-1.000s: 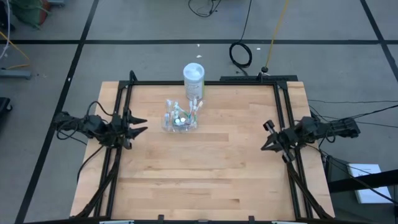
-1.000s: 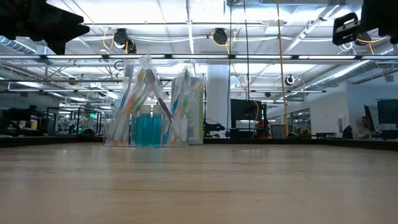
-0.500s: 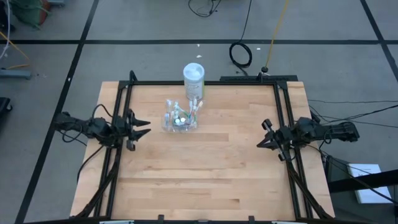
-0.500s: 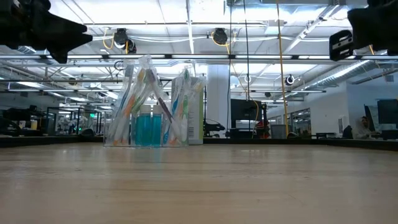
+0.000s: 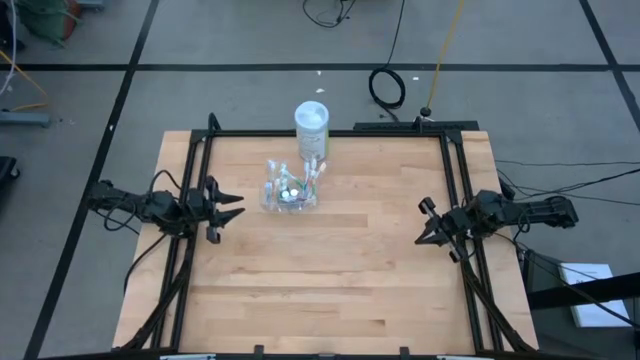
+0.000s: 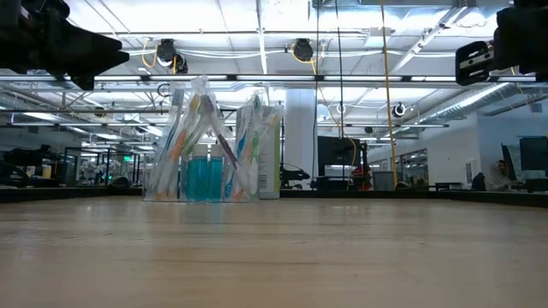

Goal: Pick & Place toothbrushing station
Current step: Return to Home Position

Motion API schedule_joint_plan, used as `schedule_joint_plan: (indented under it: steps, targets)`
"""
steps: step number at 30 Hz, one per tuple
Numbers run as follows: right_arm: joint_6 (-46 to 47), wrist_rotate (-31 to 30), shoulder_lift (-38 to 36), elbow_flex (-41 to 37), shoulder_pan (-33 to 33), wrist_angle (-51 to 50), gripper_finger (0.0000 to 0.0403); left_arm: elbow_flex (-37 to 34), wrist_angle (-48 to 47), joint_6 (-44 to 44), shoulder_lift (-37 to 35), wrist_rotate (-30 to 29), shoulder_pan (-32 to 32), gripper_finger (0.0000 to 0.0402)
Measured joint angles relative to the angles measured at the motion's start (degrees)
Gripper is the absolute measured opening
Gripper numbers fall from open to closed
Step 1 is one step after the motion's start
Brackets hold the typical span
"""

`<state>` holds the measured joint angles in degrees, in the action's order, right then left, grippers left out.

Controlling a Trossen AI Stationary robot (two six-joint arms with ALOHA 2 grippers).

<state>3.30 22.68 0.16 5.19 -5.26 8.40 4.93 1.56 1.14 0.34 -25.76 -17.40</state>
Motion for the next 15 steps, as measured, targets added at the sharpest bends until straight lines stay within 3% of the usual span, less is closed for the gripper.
schedule_joint_plan:
  steps: [8,15]
  targets:
    - [0.3,-6.2,0.0,0.0,0.0,-1.4,0.0004,0.0,0.0,-1.1,0.0,0.1,0.0,0.0152]
    - [-0.1,-6.3,0.0,0.0,0.0,-2.9,0.0004,0.0,0.0,7.2,0.0,0.2,0.0,0.0152]
